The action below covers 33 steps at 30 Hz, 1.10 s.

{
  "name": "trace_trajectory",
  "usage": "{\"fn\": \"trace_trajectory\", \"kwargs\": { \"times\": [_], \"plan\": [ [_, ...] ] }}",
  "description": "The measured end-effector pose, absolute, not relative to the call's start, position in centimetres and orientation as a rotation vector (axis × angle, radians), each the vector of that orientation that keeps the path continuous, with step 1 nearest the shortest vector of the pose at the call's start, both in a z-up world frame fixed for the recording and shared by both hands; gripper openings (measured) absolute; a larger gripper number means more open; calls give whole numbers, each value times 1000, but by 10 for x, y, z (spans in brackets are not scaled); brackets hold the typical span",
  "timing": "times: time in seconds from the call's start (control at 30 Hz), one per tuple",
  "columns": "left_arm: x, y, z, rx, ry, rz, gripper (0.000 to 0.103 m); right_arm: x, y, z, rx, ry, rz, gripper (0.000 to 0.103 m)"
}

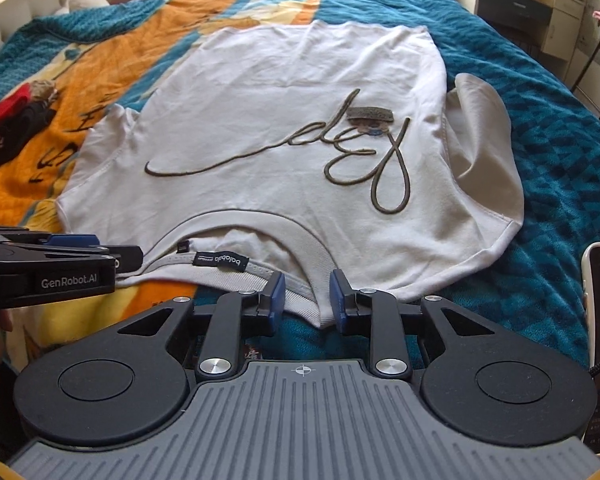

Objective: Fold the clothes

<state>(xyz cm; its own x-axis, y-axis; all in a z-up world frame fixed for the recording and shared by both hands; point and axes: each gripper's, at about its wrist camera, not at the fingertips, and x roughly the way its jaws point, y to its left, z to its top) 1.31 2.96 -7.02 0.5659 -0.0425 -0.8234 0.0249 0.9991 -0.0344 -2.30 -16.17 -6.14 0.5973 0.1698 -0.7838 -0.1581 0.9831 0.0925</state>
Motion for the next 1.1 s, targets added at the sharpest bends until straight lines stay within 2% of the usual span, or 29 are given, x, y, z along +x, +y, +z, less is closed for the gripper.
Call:
{"fn": "trace_trajectory", "kwargs": {
  "times": [0.13,0.43,0.57,0.73,0.87,0.97,1.1],
  "plan": [
    [9,27,-57,-30,950,-59,45,-36,-176,-42,83,861,205,47],
    [9,8,-27,-51,936,-163,47,-66,-208,1,238,746,237,50],
    [10,-4,-21,-67,925,-262,51,-68,-247,25,321,671,199,51],
    [20,-24,-36,-53,923,-320,46,-21,-323,-8,572,704,43,49],
    [28,-34,-44,-35,926,-347,35,28,-368,-36,759,717,-23,49],
    [33,-40,-46,-21,922,-369,35,76,-392,-62,878,786,-45,49],
    [40,-47,-48,-3,915,-399,35,110,-410,-65,904,872,-63,49]
  ]
}}
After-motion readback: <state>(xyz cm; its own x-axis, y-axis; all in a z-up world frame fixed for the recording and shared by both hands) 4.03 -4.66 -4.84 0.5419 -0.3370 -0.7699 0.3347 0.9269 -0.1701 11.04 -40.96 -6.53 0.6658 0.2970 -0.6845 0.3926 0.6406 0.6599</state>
